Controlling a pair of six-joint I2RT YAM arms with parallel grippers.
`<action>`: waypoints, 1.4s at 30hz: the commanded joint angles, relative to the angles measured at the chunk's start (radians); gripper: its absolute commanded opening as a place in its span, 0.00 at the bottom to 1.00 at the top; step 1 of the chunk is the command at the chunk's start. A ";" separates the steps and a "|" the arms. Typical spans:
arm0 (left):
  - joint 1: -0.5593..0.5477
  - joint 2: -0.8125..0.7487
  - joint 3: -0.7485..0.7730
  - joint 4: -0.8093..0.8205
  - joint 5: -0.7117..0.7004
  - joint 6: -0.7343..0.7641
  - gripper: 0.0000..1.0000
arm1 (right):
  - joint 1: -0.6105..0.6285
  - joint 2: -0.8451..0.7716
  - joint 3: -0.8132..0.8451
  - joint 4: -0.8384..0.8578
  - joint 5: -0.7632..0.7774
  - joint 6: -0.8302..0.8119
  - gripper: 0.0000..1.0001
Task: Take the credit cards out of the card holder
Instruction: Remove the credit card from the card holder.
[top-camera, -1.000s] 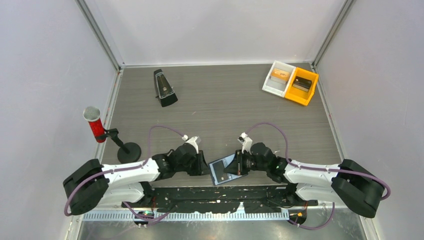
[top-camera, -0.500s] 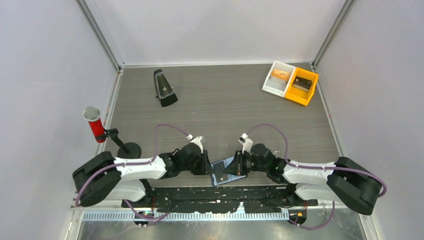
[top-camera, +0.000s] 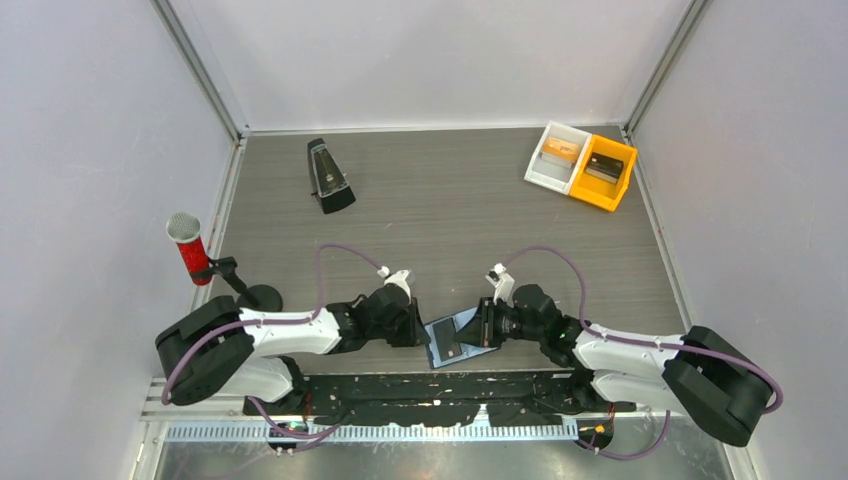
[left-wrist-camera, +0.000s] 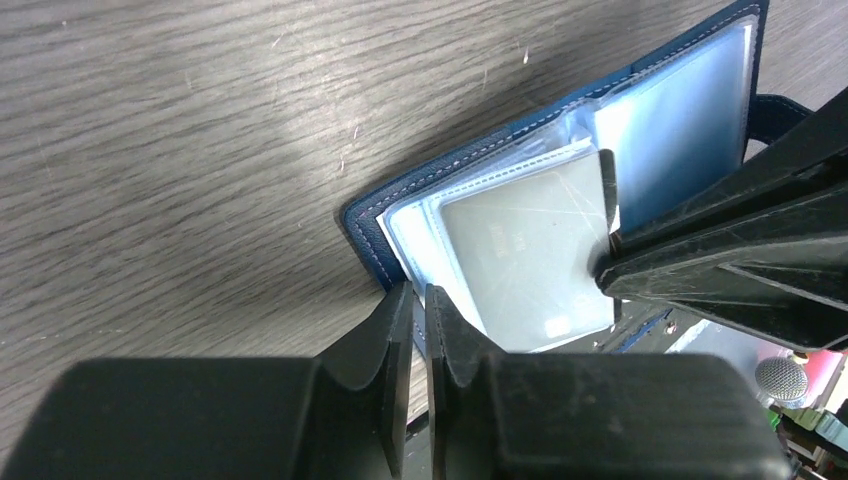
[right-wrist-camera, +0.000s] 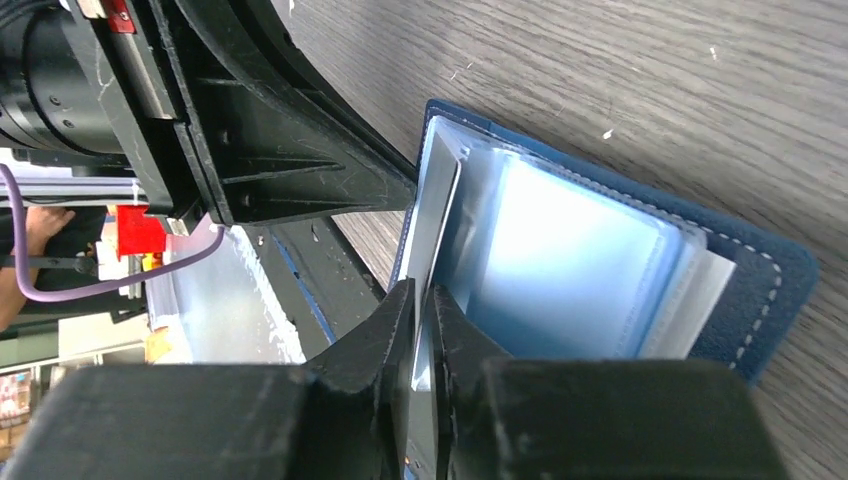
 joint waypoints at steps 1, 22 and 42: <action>0.000 0.047 0.018 -0.078 -0.066 0.018 0.12 | -0.028 -0.050 -0.016 0.029 -0.060 -0.050 0.11; -0.002 0.084 0.032 -0.124 -0.077 0.008 0.12 | -0.125 -0.072 -0.058 0.115 -0.141 0.018 0.05; -0.002 0.068 0.045 -0.189 -0.087 0.021 0.13 | -0.146 -0.192 -0.017 -0.113 -0.057 -0.018 0.05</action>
